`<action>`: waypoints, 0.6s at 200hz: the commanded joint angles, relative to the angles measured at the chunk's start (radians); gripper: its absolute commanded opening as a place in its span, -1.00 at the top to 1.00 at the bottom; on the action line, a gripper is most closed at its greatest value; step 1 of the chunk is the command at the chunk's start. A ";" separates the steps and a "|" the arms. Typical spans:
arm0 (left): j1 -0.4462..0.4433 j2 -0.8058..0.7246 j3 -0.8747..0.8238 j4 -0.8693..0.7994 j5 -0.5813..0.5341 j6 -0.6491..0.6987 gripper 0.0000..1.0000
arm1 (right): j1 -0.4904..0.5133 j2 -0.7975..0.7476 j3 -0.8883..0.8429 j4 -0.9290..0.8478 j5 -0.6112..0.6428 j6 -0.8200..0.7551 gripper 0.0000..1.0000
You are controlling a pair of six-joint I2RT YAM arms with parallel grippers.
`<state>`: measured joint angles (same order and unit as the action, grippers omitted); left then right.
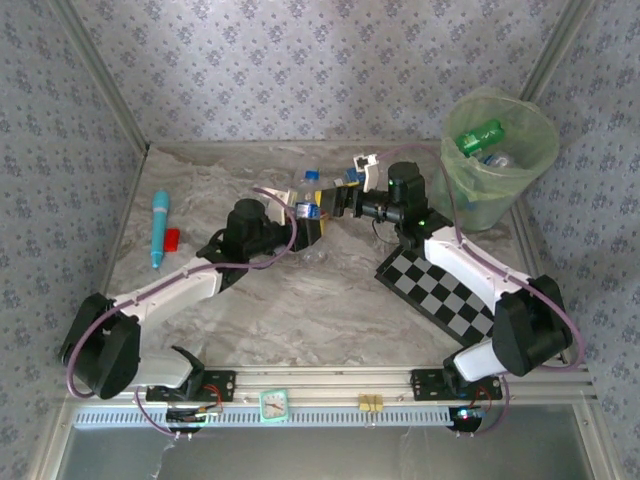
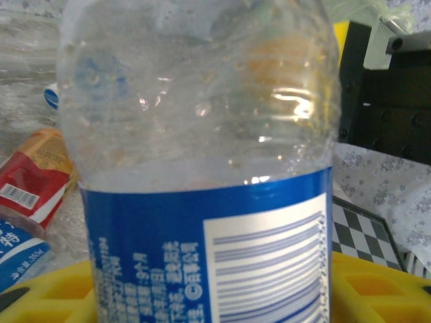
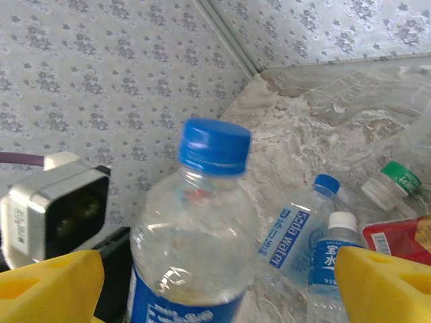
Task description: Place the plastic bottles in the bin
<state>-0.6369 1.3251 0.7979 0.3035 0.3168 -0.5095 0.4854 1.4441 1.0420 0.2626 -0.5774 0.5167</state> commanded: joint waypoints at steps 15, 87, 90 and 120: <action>-0.009 0.019 0.046 0.059 0.073 0.004 -0.03 | 0.000 0.036 -0.011 0.078 -0.059 0.045 -0.76; -0.033 0.028 0.064 0.052 0.080 0.023 -0.03 | 0.018 0.122 0.001 0.135 -0.090 0.095 -0.64; -0.033 0.028 0.063 0.052 0.080 0.023 -0.03 | 0.019 0.124 0.002 0.136 -0.091 0.096 -0.63; -0.037 0.029 0.063 0.049 0.076 0.023 -0.03 | 0.021 0.140 0.009 0.145 -0.101 0.103 -0.51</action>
<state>-0.6632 1.3540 0.8200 0.3073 0.3702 -0.5083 0.5064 1.5646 1.0401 0.3901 -0.6659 0.6048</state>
